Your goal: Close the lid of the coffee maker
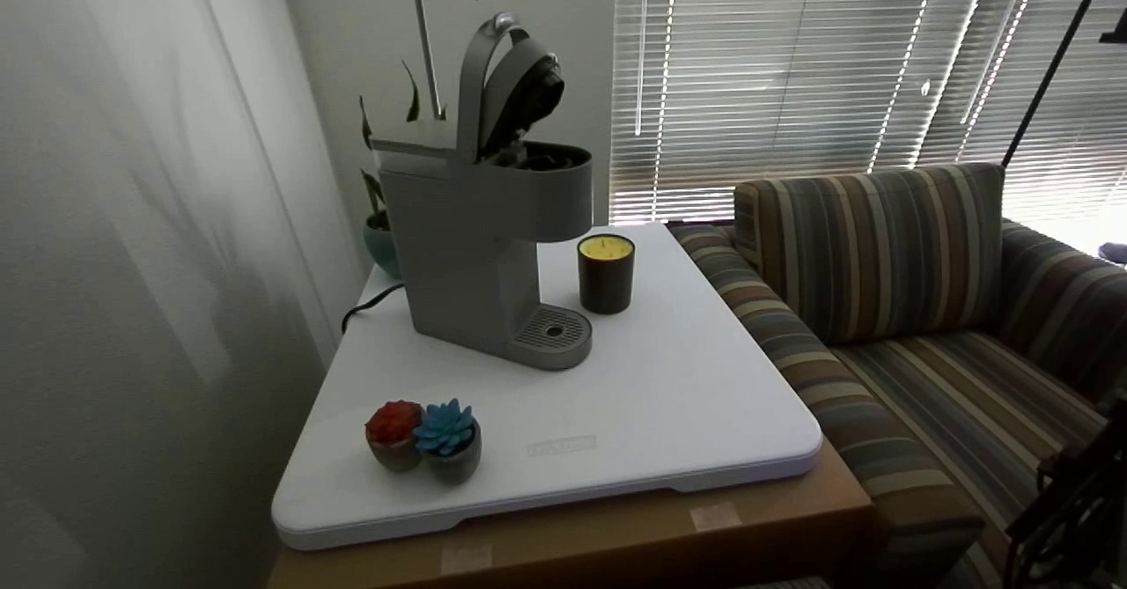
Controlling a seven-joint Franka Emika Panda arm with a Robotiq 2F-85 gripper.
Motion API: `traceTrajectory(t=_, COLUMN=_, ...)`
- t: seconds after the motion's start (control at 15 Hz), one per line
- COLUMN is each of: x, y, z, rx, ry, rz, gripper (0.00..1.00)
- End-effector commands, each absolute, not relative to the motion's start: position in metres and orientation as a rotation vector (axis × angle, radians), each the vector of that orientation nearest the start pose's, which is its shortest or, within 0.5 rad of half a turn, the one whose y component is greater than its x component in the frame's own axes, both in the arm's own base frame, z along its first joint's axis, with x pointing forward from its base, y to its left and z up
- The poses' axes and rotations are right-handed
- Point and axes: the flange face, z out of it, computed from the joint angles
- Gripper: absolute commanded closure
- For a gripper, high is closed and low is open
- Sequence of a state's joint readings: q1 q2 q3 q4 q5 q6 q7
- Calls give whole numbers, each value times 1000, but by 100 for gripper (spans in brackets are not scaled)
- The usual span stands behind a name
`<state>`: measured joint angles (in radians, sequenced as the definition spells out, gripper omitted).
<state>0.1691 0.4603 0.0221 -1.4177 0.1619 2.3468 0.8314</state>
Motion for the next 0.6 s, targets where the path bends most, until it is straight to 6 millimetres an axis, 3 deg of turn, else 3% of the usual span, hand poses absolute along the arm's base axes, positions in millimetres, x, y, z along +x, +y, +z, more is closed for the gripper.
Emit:
traceTrajectory(t=0.0, x=696, y=130, z=478, rx=-2594, ry=1030, rz=-403, gripper=100)
traceTrajectory(t=0.27, x=685, y=129, z=466, rx=-2614, ry=1045, rz=-355, gripper=100)
traceTrajectory(t=0.53, x=673, y=128, z=472, rx=-2627, ry=1031, rz=-332, gripper=100)
